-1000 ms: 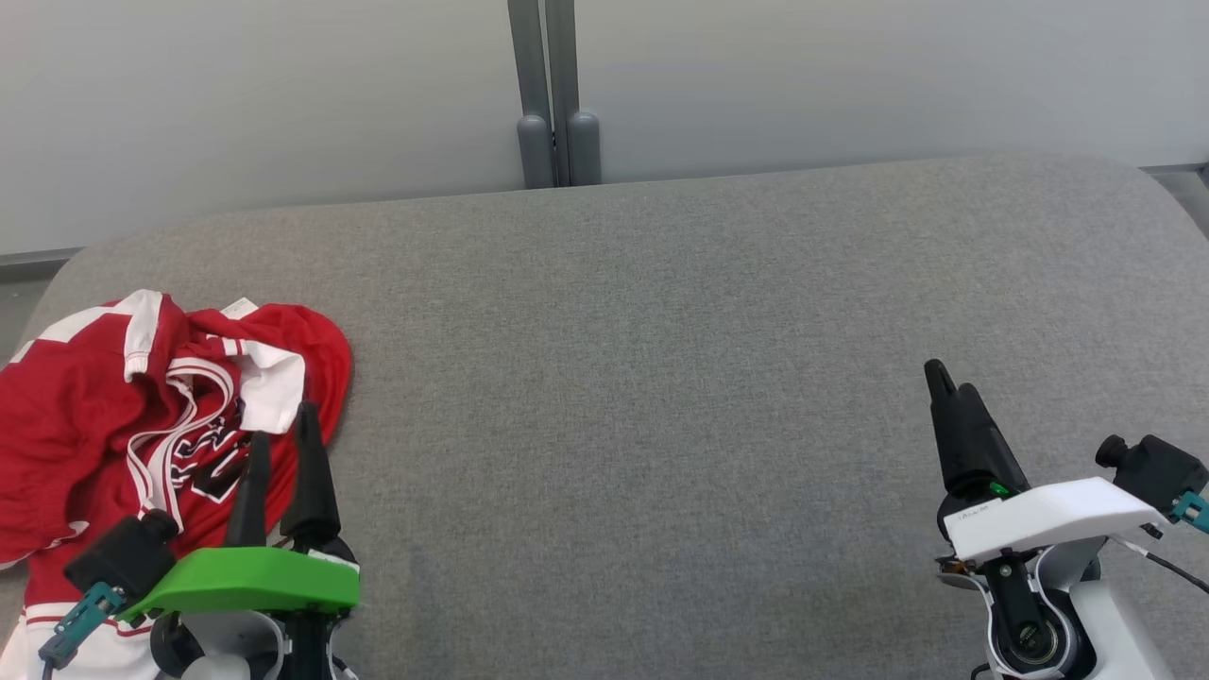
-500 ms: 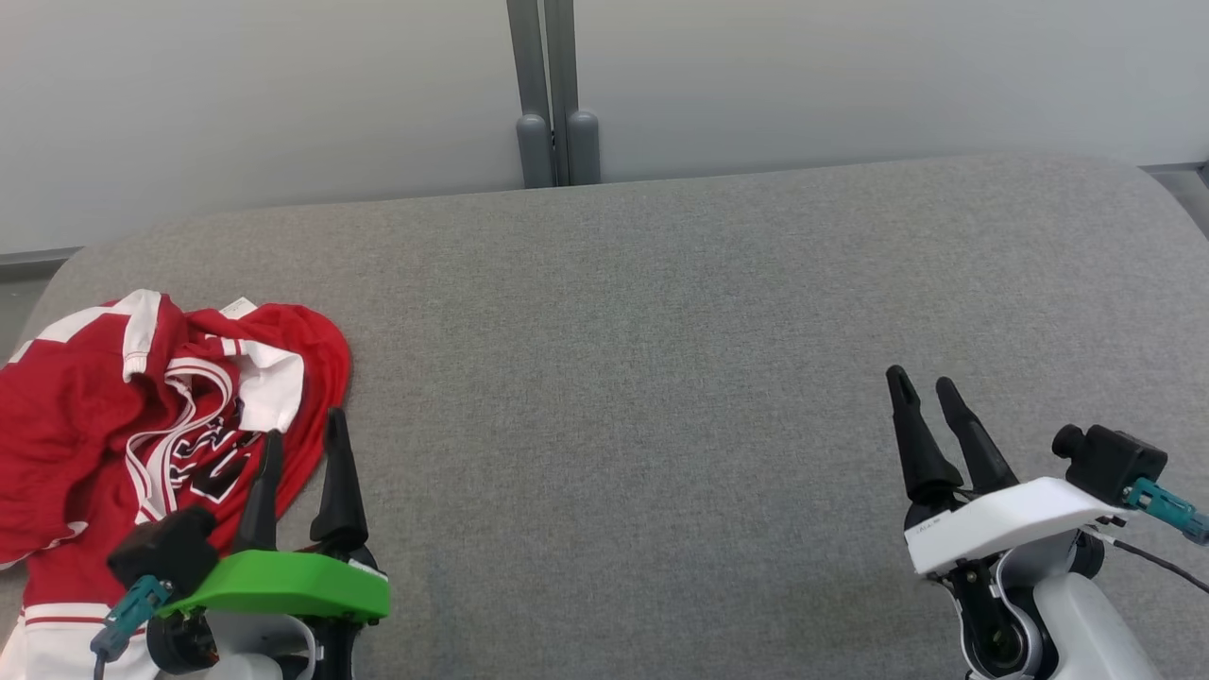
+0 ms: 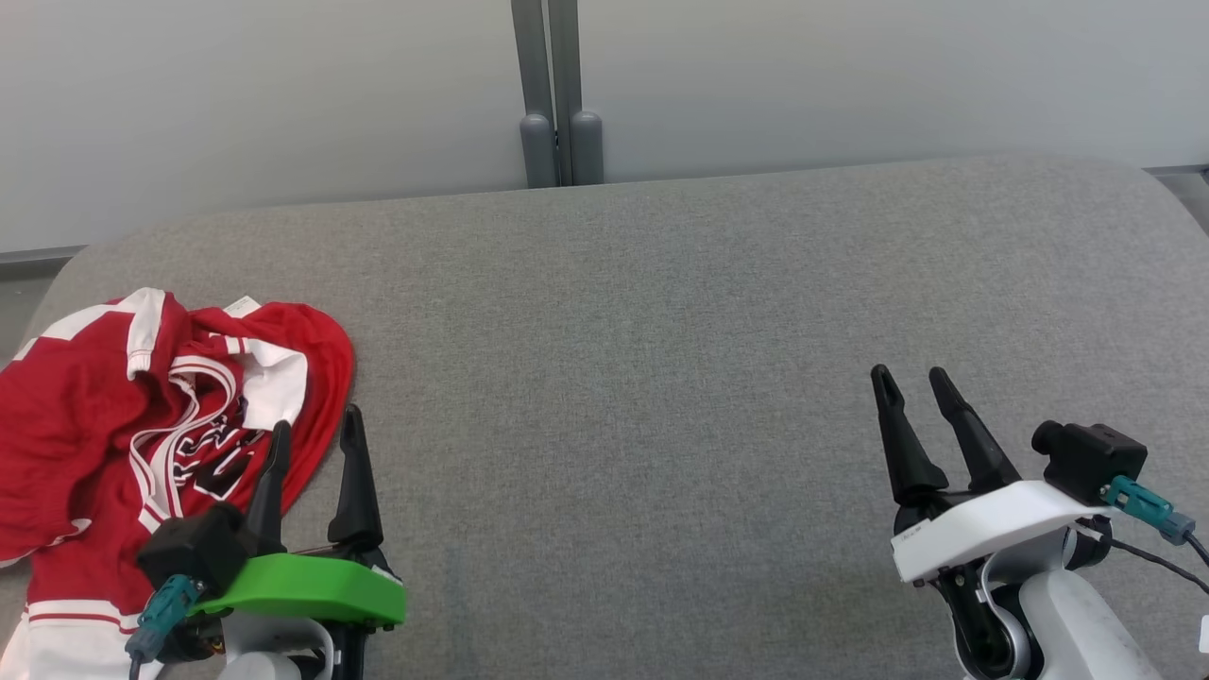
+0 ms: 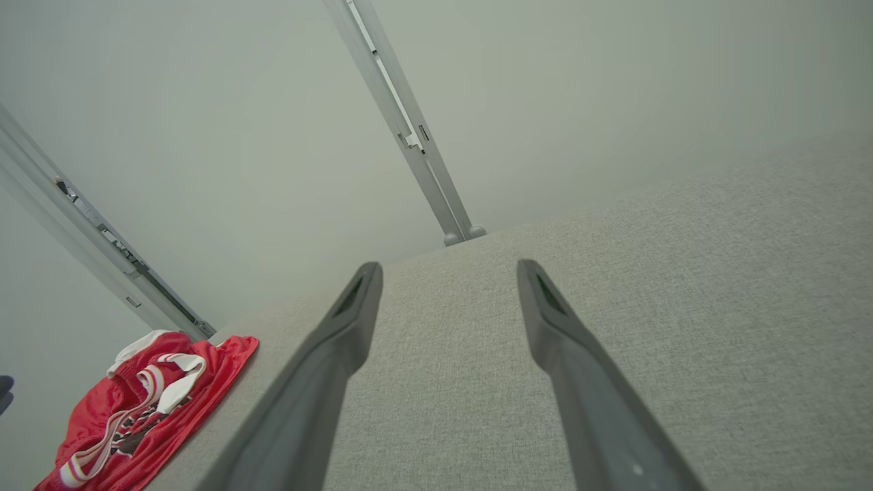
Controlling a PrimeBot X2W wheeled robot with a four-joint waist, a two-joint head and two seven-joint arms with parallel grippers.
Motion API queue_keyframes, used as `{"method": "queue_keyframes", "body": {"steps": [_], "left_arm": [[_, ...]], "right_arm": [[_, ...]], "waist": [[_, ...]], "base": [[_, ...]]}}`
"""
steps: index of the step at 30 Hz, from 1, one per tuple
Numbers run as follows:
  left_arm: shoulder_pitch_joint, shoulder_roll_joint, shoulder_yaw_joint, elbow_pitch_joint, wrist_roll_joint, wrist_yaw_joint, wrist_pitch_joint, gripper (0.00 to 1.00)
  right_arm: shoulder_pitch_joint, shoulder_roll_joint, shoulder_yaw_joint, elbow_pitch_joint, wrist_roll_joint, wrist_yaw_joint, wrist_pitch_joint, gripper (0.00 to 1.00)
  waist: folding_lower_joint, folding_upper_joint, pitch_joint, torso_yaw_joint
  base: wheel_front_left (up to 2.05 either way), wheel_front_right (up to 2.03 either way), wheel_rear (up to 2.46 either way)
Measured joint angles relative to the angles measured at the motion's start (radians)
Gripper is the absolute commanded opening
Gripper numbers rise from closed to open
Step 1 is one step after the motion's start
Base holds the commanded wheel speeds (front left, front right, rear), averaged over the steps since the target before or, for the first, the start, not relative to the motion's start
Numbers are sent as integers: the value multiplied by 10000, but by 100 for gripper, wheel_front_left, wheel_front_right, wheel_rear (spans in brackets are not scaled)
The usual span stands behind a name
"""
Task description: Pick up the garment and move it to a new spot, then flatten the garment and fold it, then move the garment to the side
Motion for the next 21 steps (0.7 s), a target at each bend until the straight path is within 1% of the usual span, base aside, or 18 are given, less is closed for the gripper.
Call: {"method": "queue_keyframes", "body": {"steps": [8, 21], "left_arm": [[38, 6, -96, -31, 660, 0, -173, 100], [86, 15, -198, 73, 1415, 19, -458, 100]], "right_arm": [[-11, -29, 109, -10, -675, 2, -171, 100], [-64, -102, 349, -33, -1547, 2, -435, 100]], "waist": [[0, 0, -43, 45], [0, 0, -73, 66]], "base": [[0, 0, 0], [0, 0, 0]]}}
